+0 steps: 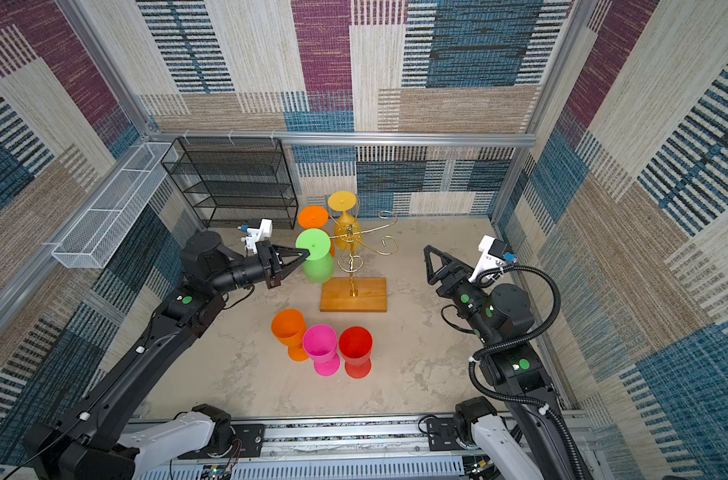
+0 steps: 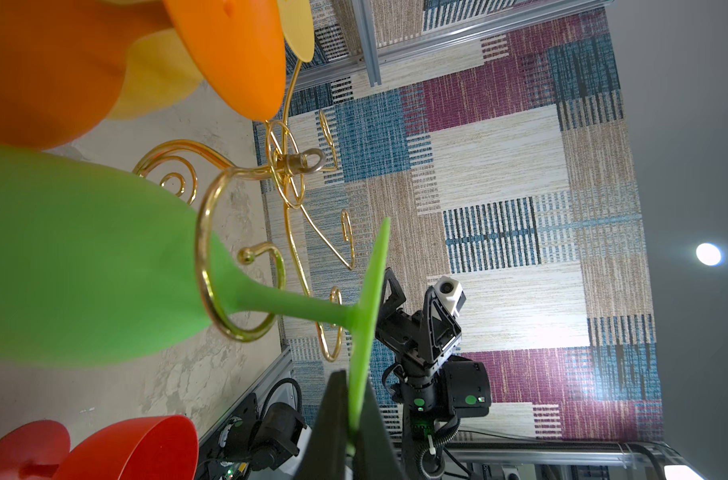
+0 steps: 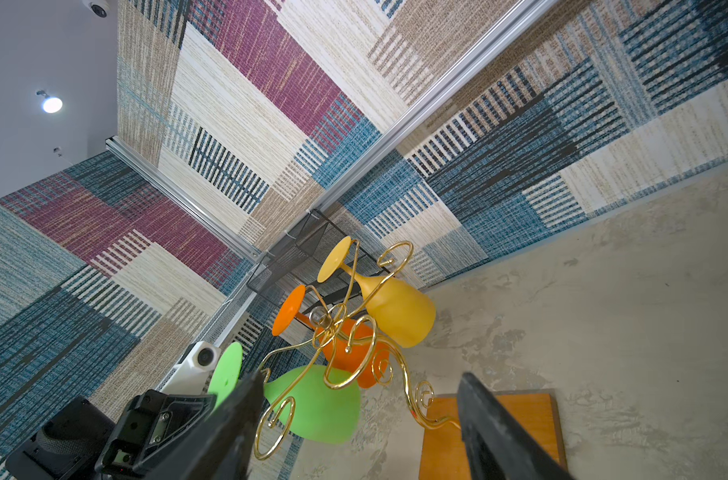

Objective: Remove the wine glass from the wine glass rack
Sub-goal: 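Slide the green glass off its rack arm with the left gripper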

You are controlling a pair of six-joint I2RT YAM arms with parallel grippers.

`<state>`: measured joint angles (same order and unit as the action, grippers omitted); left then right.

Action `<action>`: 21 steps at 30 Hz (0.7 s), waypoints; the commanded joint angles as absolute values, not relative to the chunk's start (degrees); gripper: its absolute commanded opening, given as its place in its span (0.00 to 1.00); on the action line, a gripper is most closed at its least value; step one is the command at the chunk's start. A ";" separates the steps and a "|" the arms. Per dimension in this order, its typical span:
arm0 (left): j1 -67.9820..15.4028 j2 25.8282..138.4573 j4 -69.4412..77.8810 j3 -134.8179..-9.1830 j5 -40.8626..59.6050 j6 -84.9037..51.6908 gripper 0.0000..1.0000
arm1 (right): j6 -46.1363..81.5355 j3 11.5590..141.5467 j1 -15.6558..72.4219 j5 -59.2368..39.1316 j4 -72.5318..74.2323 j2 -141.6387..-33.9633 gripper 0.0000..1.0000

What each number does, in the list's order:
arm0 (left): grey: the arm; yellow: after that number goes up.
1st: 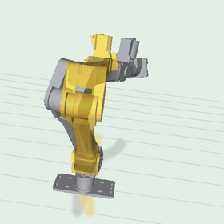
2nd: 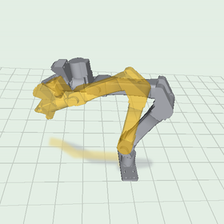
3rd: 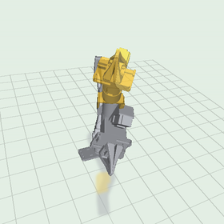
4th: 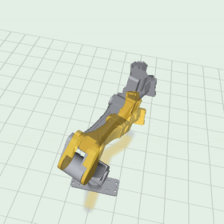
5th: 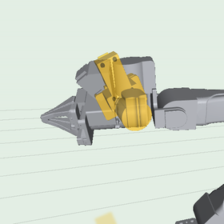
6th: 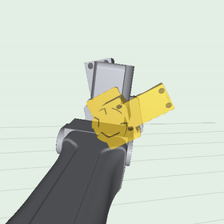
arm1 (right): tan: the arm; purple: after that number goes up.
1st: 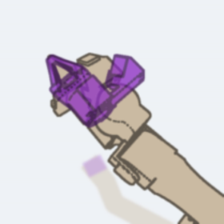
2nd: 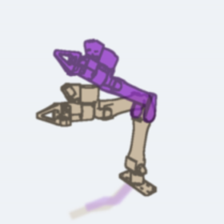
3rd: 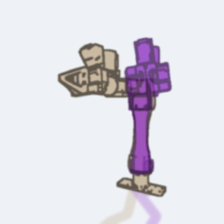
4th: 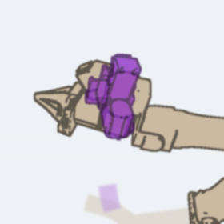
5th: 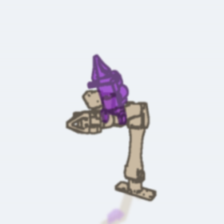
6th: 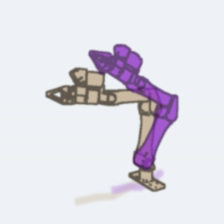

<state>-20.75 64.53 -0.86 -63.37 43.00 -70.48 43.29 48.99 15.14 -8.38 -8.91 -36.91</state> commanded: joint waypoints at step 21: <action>-16.70 62.40 -1.70 -62.14 43.65 -71.38 0.00 | 43.01 48.87 15.15 -8.80 -6.94 -38.41 0.75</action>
<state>-17.41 62.67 -1.45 -62.04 42.76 -71.99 43.29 48.99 15.14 -8.45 -8.88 -38.39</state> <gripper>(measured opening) 0.079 0.749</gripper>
